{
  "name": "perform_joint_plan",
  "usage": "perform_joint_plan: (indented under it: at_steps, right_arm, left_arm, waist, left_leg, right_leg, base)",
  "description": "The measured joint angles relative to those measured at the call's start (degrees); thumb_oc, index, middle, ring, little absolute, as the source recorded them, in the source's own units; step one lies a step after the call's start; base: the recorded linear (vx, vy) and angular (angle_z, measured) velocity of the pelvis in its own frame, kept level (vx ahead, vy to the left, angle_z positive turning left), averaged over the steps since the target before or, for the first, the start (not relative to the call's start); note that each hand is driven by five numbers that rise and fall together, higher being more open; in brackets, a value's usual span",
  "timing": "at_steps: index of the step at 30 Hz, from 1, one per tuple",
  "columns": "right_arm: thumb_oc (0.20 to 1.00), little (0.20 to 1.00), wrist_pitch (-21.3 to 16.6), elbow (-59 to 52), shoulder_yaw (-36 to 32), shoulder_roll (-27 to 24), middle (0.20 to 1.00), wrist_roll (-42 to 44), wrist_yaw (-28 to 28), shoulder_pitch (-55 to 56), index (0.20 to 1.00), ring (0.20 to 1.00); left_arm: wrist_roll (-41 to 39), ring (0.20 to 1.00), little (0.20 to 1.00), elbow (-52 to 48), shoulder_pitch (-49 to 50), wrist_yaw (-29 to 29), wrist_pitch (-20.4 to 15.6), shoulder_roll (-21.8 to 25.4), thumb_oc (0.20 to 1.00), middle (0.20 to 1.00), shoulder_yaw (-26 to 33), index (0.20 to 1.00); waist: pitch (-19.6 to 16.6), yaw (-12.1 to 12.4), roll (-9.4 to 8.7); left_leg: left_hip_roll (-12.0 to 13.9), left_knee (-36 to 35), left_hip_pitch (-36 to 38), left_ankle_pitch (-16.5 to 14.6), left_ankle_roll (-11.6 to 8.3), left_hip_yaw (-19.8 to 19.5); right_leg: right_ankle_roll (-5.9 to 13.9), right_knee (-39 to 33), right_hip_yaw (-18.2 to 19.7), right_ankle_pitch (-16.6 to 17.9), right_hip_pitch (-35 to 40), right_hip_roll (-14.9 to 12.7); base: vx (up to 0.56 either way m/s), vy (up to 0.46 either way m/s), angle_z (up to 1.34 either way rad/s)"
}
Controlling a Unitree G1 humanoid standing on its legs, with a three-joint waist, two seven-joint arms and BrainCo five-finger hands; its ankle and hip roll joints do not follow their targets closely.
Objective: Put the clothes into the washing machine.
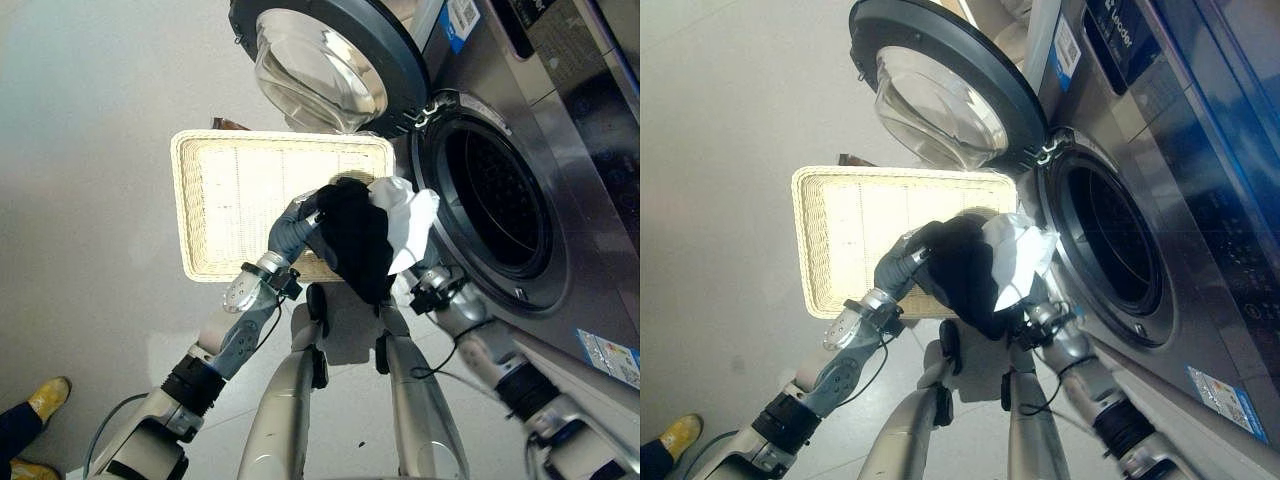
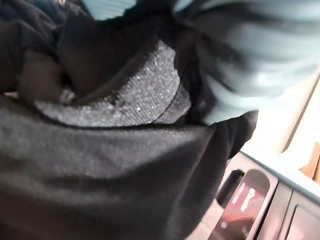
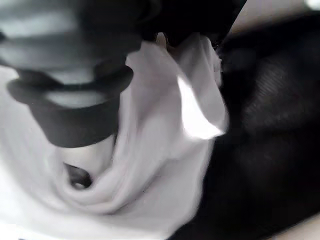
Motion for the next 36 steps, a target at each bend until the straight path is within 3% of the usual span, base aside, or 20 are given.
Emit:
perform_joint_plan:
  at_steps: [6, 14, 21, 36]
  right_arm:
    - [1.0, 1.0, 4.91, 0.56, 1.87, 3.62, 1.0, 7.77, 3.04, 1.19, 1.0, 1.0]
    - [1.0, 1.0, 9.49, 0.55, 2.96, 2.38, 1.0, 9.17, 6.09, 0.52, 1.0, 1.0]
    - [1.0, 1.0, 13.69, 0.55, 3.64, 0.1, 1.0, 9.58, 9.1, -0.42, 1.0, 1.0]
    - [1.0, 1.0, 29.53, 0.86, 6.09, 0.99, 1.0, 27.04, 18.62, 3.03, 1.0, 1.0]
  left_arm:
    - [6.28, 0.2, 0.2, 0.73, -0.17, 2.16, 0.11, 0.07, 0.2, 0.2, -0.56, 0.2]
    - [8.88, 0.2, 0.2, 1.82, -1.42, 7.47, -0.78, 0.66, 0.2, 0.2, -3.32, 0.2]
    - [8.4, 0.2, 0.2, 2.8, -1.63, 7.31, -3.41, 0.47, 0.2, 0.2, -4.91, 0.2]
    - [6.52, 0.2, 0.2, 2.79, -2.48, 6.14, -5.29, 0.06, 0.2, 0.2, -7.69, 0.2]
  waist:
    - [0.0, 0.13, -0.01]
    - [0.02, 0.1, -0.03]
    - [0.05, 0.06, -0.46]
    - [0.02, -0.01, -1.84]
  left_leg:
    - [-0.38, -0.13, -0.12, 0.08, 0.12, -0.01]
    - [-0.32, -0.08, -1.17, 0.07, 0.09, -0.34]
    - [-0.27, 0.0, -1.19, 0.13, -0.02, -1.17]
    - [-0.23, 0.1, -1.73, 0.71, -0.53, -2.93]
  right_leg:
    - [0.01, -0.12, 0.05, -0.01, -0.05, -0.35]
    - [0.02, -0.16, -0.09, -0.01, -0.9, -0.25]
    - [0.02, -0.16, -0.09, -0.04, -0.64, -0.08]
    - [0.45, -0.16, -0.16, -0.35, -0.18, 0.13]
  base:
    - [0.0, -0.003, 0.01]
    - [0.0, -0.031, 0.01]
    - [-0.01, -0.036, 0.02]
    - [-0.01, -0.02, 0.06]
